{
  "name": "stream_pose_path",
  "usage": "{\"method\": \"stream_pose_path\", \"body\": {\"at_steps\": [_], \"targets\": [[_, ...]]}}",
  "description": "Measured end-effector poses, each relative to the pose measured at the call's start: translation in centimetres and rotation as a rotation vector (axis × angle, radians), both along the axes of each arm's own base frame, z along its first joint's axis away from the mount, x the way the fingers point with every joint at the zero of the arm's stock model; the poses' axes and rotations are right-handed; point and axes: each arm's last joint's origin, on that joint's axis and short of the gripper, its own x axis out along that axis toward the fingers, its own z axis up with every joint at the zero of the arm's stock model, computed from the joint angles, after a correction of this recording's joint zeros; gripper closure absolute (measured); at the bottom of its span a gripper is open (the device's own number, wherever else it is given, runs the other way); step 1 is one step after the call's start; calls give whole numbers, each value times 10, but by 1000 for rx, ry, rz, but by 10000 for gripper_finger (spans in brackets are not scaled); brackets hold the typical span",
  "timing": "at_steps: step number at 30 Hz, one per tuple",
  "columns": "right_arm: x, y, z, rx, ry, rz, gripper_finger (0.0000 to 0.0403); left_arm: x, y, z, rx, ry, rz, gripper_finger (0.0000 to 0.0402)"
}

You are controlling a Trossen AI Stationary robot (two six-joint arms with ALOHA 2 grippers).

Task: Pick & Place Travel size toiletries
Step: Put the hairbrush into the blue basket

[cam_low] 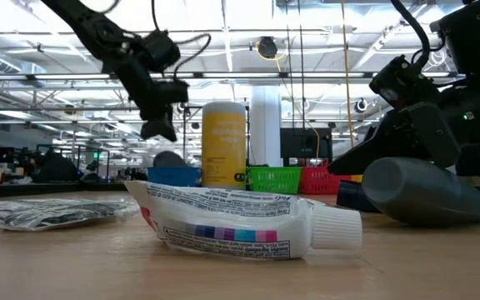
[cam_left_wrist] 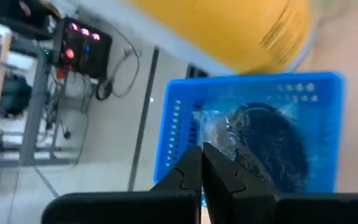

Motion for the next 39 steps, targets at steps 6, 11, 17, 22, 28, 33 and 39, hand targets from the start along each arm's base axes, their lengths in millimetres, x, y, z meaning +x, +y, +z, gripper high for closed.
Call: {"method": "stream_pose_path", "body": {"at_steps": [6,11,17,22,28,33,39], "targets": [[0,0,0,0,0,0,165,11,26,-17,82,-60,35,375],[0,0,0,-1,1,0,165,13,39,-20,157,-77,59,292],[0,0,0,-1,3,1,165,10,25,1,291,-55,265,209],[0,0,-1,5,5,-3,165,-4,0,10,139,10,202,215],[0,0,0,7,2,-4,165,-25,11,0,-192,-28,261,327],[0,0,0,9,-4,-5,165,-26,33,-15,-259,-90,279,390],[1,-3,0,8,-3,-16,165,-18,50,-40,-253,-60,216,396]]}}
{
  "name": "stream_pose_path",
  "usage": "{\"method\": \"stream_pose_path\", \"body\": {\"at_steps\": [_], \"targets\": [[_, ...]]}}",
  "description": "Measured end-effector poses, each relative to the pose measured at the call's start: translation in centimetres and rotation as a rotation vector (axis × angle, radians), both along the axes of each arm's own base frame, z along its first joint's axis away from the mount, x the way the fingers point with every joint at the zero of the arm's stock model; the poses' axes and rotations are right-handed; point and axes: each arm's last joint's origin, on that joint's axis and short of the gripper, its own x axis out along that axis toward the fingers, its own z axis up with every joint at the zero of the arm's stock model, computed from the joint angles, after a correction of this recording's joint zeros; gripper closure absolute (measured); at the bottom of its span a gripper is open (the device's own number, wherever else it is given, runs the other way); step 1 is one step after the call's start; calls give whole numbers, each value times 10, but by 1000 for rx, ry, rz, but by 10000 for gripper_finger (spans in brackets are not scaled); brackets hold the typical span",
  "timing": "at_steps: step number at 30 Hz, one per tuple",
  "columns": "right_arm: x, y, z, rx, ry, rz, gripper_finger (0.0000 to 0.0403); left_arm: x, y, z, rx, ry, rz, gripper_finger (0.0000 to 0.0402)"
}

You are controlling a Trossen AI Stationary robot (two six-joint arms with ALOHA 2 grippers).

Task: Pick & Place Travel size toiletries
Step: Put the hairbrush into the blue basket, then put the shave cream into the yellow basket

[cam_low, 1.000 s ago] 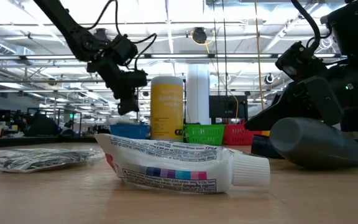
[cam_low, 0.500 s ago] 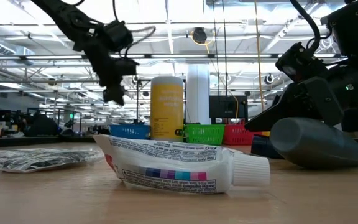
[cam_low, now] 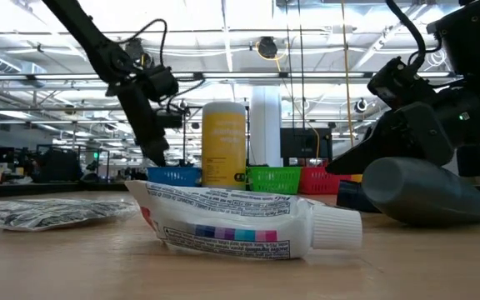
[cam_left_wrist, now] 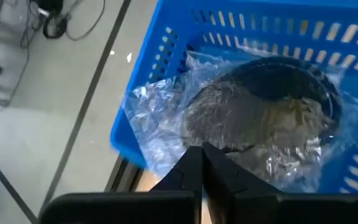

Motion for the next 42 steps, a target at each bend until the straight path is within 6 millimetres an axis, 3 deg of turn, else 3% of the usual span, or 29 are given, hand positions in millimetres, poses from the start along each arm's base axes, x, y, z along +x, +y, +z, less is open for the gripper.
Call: {"method": "stream_pose_path", "body": {"at_steps": [6,10,15,18,27,32,36,42], "targets": [[0,0,0,-1,5,-1,165,8,10,-23,25,42,-52,391],[0,-1,-1,-3,8,0,165,12,13,-25,71,37,-74,399],[0,-1,-1,-5,9,1,165,19,9,-10,161,-20,-59,389],[0,-1,-1,-3,9,0,165,23,-3,8,225,-24,-24,386],[-1,-1,-3,5,24,-6,165,32,-71,71,242,-264,-29,393],[-1,-1,-3,3,24,-5,165,34,-120,90,156,-397,-84,399],[-1,-1,-3,6,23,-5,165,35,-168,82,67,-477,-178,399],[0,1,-2,61,21,47,165,31,-236,43,-56,-644,-331,399]]}}
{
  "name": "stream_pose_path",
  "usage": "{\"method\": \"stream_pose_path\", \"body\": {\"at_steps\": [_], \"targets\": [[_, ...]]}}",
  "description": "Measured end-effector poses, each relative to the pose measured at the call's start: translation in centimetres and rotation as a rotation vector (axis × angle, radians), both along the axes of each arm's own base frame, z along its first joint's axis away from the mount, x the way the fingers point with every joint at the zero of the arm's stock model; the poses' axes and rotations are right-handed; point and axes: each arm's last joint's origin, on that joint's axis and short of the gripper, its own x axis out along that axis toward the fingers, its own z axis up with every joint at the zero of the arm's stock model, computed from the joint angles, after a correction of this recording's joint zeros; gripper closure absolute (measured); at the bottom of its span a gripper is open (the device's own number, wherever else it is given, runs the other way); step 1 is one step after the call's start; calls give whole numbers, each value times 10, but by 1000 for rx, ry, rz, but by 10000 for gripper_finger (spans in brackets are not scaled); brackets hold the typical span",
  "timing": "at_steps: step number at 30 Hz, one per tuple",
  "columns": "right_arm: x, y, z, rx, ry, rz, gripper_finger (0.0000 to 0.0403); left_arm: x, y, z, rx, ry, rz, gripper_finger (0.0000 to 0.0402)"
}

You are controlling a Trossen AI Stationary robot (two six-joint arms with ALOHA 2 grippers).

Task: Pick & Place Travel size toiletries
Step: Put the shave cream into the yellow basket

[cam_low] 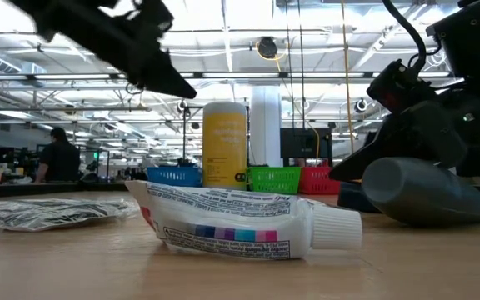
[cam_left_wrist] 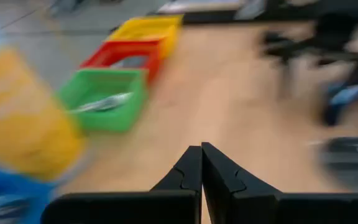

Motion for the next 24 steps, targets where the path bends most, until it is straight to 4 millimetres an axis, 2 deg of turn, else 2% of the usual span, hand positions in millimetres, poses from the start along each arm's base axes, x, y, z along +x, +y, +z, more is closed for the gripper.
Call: {"method": "stream_pose_path", "body": {"at_steps": [5,9,13,19,24], "targets": [[0,0,0,50,-13,-11,165,-16,-37,-33,-75,-149,-86,394],[2,2,3,52,-36,34,165,-26,-49,-49,-117,-196,-127,392],[11,9,13,34,-63,169,165,-26,-54,-57,-119,-188,-130,400],[23,17,44,-44,17,285,165,-27,-59,-60,-142,-177,-140,385],[18,15,77,-79,188,285,160,-28,-63,-61,-163,-173,-157,381]]}}
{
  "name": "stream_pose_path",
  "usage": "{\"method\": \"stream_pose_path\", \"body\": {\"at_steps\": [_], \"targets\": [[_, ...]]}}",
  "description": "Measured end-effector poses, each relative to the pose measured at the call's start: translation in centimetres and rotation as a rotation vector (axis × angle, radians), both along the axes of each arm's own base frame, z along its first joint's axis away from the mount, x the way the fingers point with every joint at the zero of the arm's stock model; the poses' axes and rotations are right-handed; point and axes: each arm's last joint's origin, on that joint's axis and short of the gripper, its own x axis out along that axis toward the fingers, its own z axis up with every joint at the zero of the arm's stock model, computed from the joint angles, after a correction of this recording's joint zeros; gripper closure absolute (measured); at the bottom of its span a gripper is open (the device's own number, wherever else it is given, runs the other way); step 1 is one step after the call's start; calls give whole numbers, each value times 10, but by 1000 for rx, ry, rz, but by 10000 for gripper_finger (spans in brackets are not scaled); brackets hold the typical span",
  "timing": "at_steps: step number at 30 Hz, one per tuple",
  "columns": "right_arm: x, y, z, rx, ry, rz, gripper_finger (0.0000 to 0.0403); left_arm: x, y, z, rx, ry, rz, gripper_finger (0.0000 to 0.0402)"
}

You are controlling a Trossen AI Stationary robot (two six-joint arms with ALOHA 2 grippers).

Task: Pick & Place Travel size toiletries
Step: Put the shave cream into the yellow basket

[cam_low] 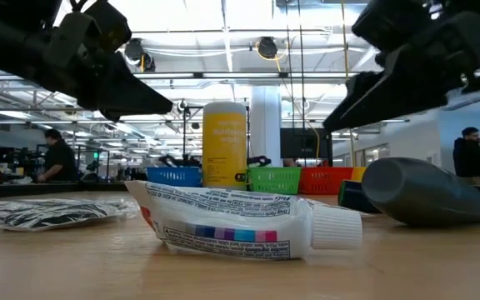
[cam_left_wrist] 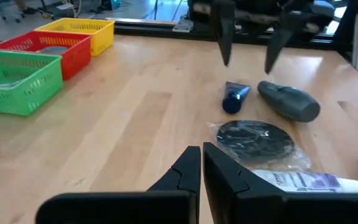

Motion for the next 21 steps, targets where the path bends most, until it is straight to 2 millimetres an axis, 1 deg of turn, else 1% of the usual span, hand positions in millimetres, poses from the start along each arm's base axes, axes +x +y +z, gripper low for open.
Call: {"method": "stream_pose_path", "body": {"at_steps": [2,5,7,8,9,11,15,19,21], "targets": [[-6,-1,10,14,55,22,149,-1,-1,0,-9,-1,-4,381],[-16,-3,20,93,107,58,130,-2,-4,-1,-32,2,-7,380],[-21,-6,21,113,147,31,122,-2,-6,-1,-42,4,-13,380],[-24,-6,19,116,170,21,119,-3,-7,-1,-46,5,-18,380],[-28,-7,14,114,194,12,118,-4,-9,-1,-46,7,-24,380],[-36,-7,-3,96,224,2,117,-5,-12,-2,-45,10,-39,380],[-49,-11,-35,77,177,-6,121,-7,-18,-2,-44,10,-62,380],[-53,-13,-52,94,58,20,124,-8,-19,-1,-48,6,-65,380],[-54,-13,-59,74,47,38,124,-8,-19,-1,-51,5,-63,380]]}}
